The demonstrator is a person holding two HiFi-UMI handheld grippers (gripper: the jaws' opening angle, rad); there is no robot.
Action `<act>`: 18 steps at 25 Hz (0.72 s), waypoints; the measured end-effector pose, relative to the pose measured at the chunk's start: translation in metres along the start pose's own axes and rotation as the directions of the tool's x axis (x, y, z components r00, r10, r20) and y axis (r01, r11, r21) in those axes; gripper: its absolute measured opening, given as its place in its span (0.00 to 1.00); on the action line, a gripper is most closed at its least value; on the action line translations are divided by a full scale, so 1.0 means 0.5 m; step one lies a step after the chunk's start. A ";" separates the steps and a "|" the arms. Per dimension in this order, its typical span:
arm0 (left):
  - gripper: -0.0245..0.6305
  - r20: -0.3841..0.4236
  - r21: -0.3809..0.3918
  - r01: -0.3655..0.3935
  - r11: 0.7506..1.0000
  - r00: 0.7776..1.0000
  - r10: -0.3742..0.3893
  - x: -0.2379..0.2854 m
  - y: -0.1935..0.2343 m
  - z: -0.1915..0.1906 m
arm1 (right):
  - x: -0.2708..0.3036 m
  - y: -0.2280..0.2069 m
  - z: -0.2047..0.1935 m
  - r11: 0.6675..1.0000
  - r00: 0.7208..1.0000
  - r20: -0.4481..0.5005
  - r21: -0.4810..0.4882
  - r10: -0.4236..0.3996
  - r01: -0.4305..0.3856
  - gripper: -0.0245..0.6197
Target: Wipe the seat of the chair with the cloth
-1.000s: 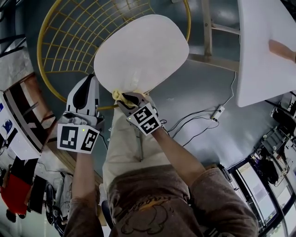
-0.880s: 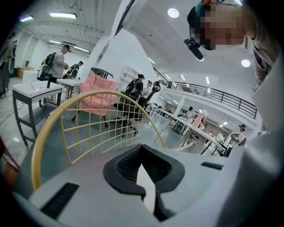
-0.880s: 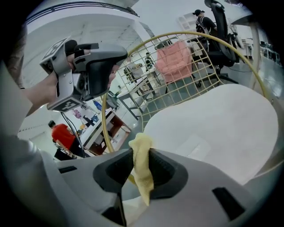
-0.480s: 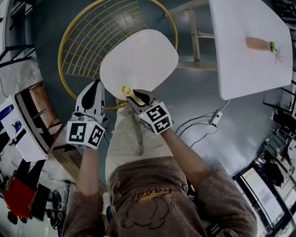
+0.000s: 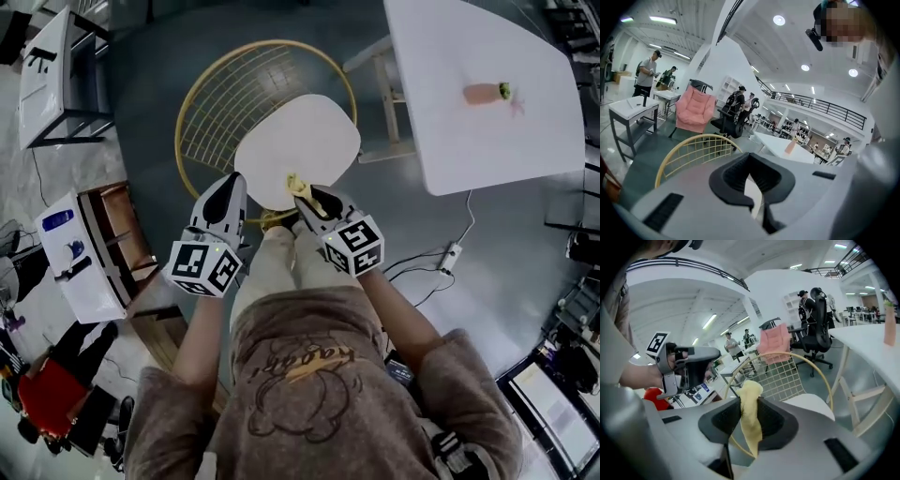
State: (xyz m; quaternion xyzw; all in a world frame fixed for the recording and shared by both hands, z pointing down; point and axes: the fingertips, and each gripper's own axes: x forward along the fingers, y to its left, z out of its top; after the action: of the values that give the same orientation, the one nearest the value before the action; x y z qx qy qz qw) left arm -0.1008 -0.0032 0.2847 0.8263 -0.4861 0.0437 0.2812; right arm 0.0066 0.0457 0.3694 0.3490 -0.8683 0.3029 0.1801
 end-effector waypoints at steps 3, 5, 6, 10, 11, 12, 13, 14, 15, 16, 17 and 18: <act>0.04 0.016 0.006 0.019 1.000 1.000 -0.019 -0.008 -0.018 0.025 | -0.028 -0.011 0.049 1.000 0.998 0.054 -0.006 -0.026 0.026 0.22; 0.04 0.010 0.006 0.027 1.000 1.000 -0.027 -0.017 -0.038 0.036 | -0.056 -0.016 0.078 0.999 0.996 0.081 -0.002 -0.040 0.040 0.22; 0.04 0.006 0.010 0.029 1.000 1.000 -0.029 -0.020 -0.049 0.043 | -0.070 -0.018 0.094 0.999 0.994 0.096 0.001 -0.045 0.045 0.22; 0.04 0.040 0.033 0.041 0.999 0.998 -0.042 -0.019 -0.085 0.100 | -0.118 -0.030 0.173 0.998 0.981 0.184 0.003 -0.063 0.063 0.22; 0.04 0.055 0.033 0.044 0.999 0.997 -0.045 -0.020 -0.093 0.117 | -0.130 -0.031 0.192 0.998 0.976 0.206 -0.001 -0.067 0.069 0.22; 0.04 0.069 0.032 0.048 0.998 0.996 -0.050 -0.021 -0.102 0.133 | -0.144 -0.029 0.211 0.997 0.971 0.228 -0.007 -0.072 0.075 0.22; 0.04 0.082 0.032 0.055 0.998 0.995 -0.057 -0.024 -0.111 0.148 | -0.157 -0.027 0.230 0.997 0.965 0.251 -0.013 -0.076 0.082 0.22; 0.04 0.094 0.032 0.064 0.997 0.993 -0.066 -0.026 -0.121 0.162 | -0.171 -0.025 0.248 0.996 0.959 0.273 -0.019 -0.080 0.088 0.22; 0.04 0.105 0.032 0.073 0.997 0.992 -0.076 -0.030 -0.130 0.175 | -0.184 -0.022 0.265 0.995 0.952 0.294 -0.024 -0.084 0.095 0.22; 0.04 0.115 0.033 0.083 0.996 0.990 -0.086 -0.034 -0.138 0.187 | -0.198 -0.020 0.282 0.994 0.944 0.316 -0.027 -0.089 0.102 0.22; 0.04 0.126 0.034 0.090 0.995 0.988 -0.093 -0.038 -0.144 0.197 | -0.212 -0.017 0.298 0.993 0.936 0.339 -0.030 -0.094 0.110 0.22; 0.04 0.137 0.036 0.095 0.995 0.986 -0.099 -0.043 -0.149 0.208 | -0.225 -0.015 0.315 0.992 0.927 0.361 -0.034 -0.098 0.118 0.22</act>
State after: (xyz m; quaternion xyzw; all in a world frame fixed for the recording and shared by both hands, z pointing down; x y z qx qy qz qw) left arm -0.0712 -0.0116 0.1587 0.8539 -0.4630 -0.0204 0.2367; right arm 0.0739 -0.0052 0.1949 0.4405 -0.8741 0.1997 0.0446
